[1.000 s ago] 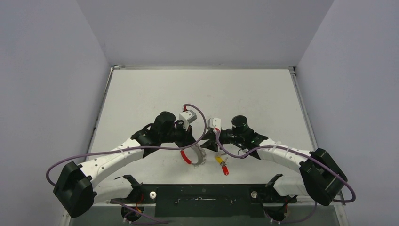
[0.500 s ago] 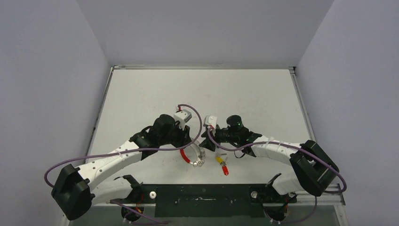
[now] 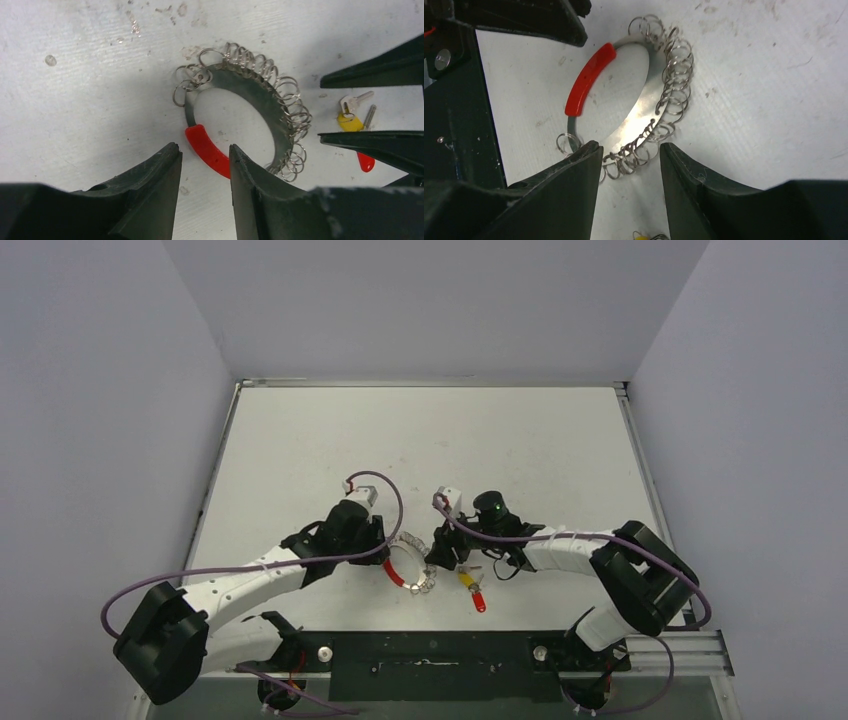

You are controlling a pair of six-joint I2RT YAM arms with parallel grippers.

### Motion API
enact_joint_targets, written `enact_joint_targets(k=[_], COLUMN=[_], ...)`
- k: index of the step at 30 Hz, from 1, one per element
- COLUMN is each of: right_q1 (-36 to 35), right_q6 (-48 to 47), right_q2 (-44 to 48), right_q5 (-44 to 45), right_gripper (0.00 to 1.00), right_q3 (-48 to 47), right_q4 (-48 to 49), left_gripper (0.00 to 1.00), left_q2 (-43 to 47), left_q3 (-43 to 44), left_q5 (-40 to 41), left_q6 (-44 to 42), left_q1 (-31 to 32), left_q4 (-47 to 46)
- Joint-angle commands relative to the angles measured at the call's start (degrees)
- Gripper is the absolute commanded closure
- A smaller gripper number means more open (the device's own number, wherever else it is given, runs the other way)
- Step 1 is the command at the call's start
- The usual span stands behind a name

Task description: Put the keys on the keyring

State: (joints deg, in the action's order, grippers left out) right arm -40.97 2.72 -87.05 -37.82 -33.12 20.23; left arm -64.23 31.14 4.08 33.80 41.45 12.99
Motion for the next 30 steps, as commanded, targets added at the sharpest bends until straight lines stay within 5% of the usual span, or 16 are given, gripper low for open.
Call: enact_joint_targets(k=[1, 9, 18, 25, 30], right_q1=[-1.2, -7.09, -15.5, -12.07, -4.82], right_q6=[6.95, 17.85, 24.37, 11.75, 4.01], right_q2=[-0.21, -1.62, -1.07, 13.26, 22.08], right_q5=[-2.24, -3.1, -1.23, 6.33, 11.47], right_gripper=[0.54, 0.57, 0.57, 0.5, 0.3], right_q3=[3.24, 7.68, 8.74, 6.46, 6.1], right_q4=[4.31, 11.56, 24.98, 5.75, -3.2], left_gripper=[0.64, 0.82, 0.78, 0.67, 0.65], left_q2=[-2.09, -8.61, -15.08, -8.73, -0.47], left_q3=[-2.26, -5.8, 3.62, 5.88, 0.14], left_q5=[-3.4, -10.0, -8.22, -2.16, -4.0], left_q6=[5.44, 5.17, -4.45, -7.23, -2.61], left_q1=[-2.79, -6.55, -6.56, -6.56, -6.47], left_q4=[-4.47, -14.35, -9.12, -0.39, -3.14])
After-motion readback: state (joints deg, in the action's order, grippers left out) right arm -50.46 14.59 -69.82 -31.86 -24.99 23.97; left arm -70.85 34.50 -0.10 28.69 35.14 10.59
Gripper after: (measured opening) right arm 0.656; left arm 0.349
